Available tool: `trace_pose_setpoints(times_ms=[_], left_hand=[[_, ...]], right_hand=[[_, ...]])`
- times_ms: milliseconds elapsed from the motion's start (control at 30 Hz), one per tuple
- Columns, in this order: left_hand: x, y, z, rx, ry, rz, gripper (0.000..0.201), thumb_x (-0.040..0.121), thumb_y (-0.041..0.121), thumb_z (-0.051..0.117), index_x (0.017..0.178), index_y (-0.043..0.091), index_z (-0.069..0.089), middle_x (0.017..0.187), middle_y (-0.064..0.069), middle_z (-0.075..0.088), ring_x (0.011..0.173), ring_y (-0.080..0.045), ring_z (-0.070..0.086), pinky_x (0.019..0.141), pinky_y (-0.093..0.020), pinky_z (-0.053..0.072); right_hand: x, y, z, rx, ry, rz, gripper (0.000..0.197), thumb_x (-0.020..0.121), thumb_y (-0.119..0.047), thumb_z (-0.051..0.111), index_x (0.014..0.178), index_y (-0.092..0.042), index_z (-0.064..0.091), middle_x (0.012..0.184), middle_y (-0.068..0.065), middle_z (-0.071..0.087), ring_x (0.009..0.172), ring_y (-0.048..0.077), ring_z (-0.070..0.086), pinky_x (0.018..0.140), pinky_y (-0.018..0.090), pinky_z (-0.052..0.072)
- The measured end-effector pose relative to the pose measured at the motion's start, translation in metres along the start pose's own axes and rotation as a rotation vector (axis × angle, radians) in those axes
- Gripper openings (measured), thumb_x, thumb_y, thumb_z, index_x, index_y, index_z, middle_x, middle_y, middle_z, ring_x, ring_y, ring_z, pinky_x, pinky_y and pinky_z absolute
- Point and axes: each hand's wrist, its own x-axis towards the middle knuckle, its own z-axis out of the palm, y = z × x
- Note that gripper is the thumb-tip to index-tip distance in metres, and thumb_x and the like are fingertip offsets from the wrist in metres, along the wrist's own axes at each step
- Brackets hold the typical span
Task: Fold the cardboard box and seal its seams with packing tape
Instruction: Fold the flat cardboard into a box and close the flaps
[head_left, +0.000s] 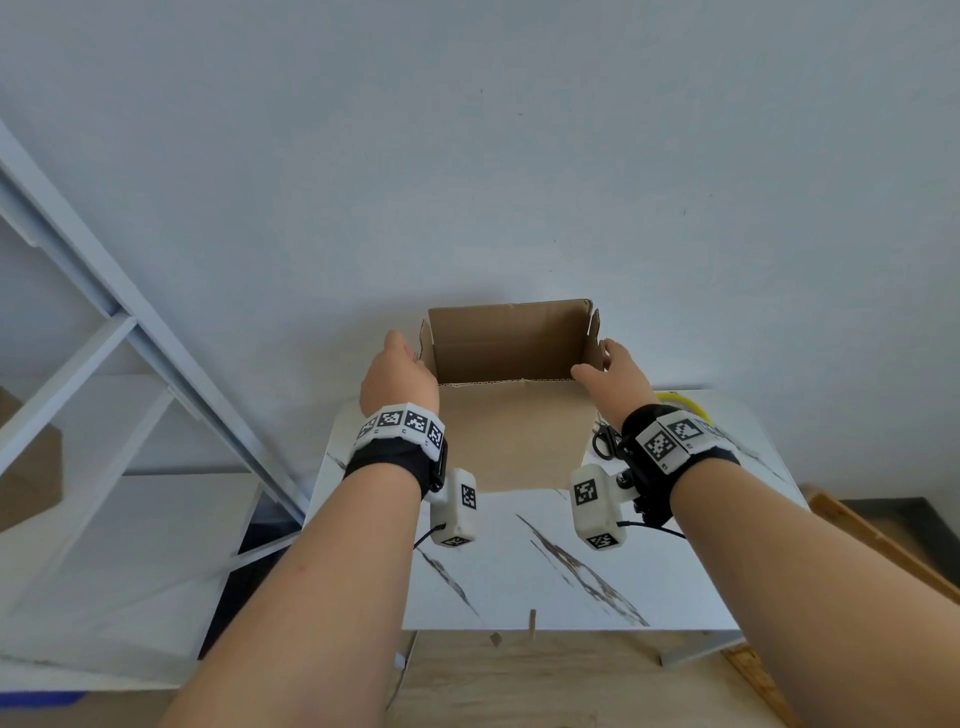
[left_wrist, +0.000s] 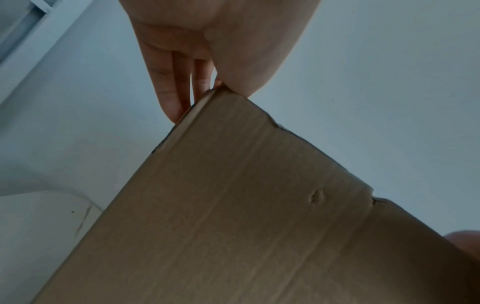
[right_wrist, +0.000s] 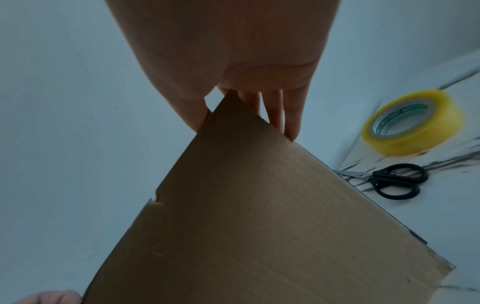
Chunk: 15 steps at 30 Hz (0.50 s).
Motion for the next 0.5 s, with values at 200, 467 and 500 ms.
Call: trace_pose_setpoints(times_ms=[200,467,500], left_hand=[[-0.0015,0.0038,0.0017,-0.03,-0.002,-0.06,0.01,0.094,0.014,0.049,0.104,0.013,0.051,0.101,-0.005,0.063,0.087,-0.028,0.059,0.065,-0.031,0.038],[-0.0026,0.0015,0.003,-0.049,0.013,-0.052,0.008,0.093,0.017,0.053,0.101,0.014,0.053,0.092,-0.004,0.064,0.078,-0.027,0.056,0.065,-0.031,0.042],[-0.0028,0.0008,0.0029,-0.056,0.015,-0.049,0.009,0.093,0.017,0.053,0.101,0.014,0.054,0.089,-0.004,0.063,0.075,-0.026,0.054,0.064,-0.03,0.041]], right_hand=[[-0.0018,-0.0022,-0.0008,0.019,0.011,0.012,0.047,0.091,-0.023,0.056,0.134,-0.01,0.043,0.113,0.0,0.052,0.096,0.018,0.051,0.078,0.029,0.038],[-0.0103,-0.0056,0.0023,0.023,-0.043,-0.015,0.034,0.095,-0.027,0.05,0.123,-0.015,0.064,0.117,0.012,0.065,0.105,0.027,0.058,0.088,0.035,0.045],[-0.0108,-0.0049,0.0005,0.039,-0.05,-0.01,0.033,0.094,-0.031,0.052,0.122,-0.017,0.065,0.118,0.009,0.065,0.108,0.025,0.058,0.091,0.035,0.044]])
